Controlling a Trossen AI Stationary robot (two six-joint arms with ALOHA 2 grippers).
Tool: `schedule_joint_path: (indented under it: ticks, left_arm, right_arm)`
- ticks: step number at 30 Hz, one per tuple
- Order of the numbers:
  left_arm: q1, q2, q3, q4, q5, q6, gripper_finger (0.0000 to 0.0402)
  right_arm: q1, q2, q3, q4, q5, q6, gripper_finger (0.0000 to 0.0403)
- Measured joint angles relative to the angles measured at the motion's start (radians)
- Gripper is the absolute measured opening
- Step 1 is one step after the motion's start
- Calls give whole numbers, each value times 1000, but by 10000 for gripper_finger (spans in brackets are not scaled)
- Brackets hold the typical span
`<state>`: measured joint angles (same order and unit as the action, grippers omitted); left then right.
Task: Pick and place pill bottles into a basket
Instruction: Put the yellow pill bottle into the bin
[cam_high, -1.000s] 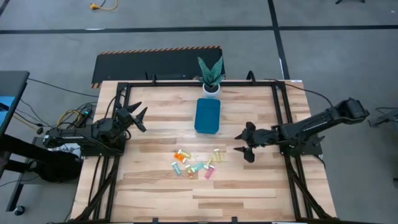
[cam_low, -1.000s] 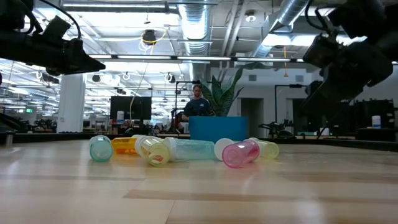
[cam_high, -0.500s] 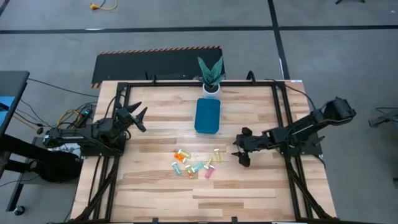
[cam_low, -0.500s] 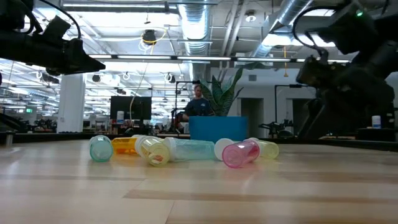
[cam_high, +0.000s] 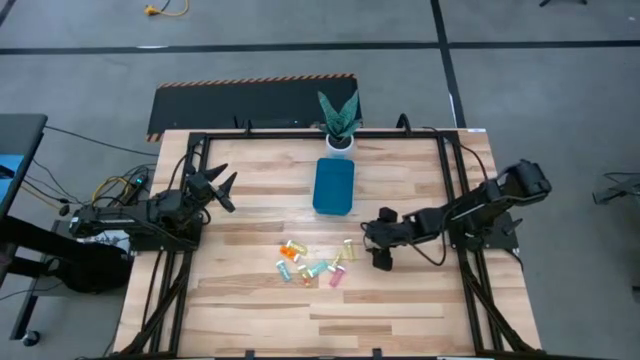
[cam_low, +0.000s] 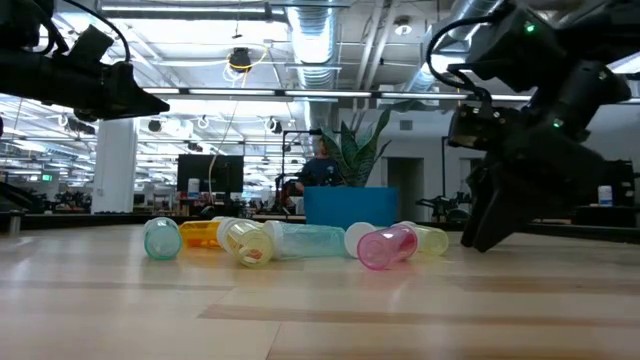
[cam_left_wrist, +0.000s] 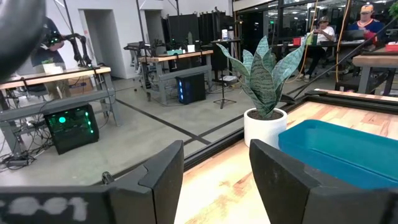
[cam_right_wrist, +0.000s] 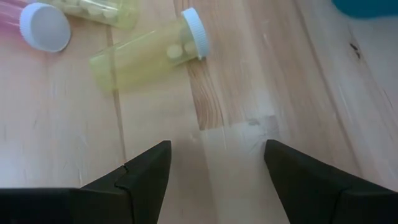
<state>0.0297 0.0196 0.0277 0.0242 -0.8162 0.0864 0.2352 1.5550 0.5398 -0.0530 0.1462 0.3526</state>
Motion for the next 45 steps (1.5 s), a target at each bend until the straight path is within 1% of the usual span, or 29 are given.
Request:
schedule_joint_path:
  ticks: [5,11,15,19,25,29,45]
  left_arm:
    - [0,0,0,0,0,0,175]
    - [0,0,0,0,0,0,175]
    - [0,0,0,0,0,0,175]
    - [0,0,0,0,0,0,175]
    - [0,0,0,0,0,0,175]
    - [0,0,0,0,0,0,175]
    - [0,0,0,0,0,0,175]
  right_arm:
    - [0,4,54,-90,-15,6,256]
    - [-5,7,100,-132,-47,15,256]
    - [-1,9,158,-211,-79,18,256]
    - [0,8,207,-308,-64,1,256]
    - [0,7,259,-380,-60,-13,256]
    - [1,6,267,-385,-60,-39,256]
    - [0,5,269,-368,-69,-46,256]
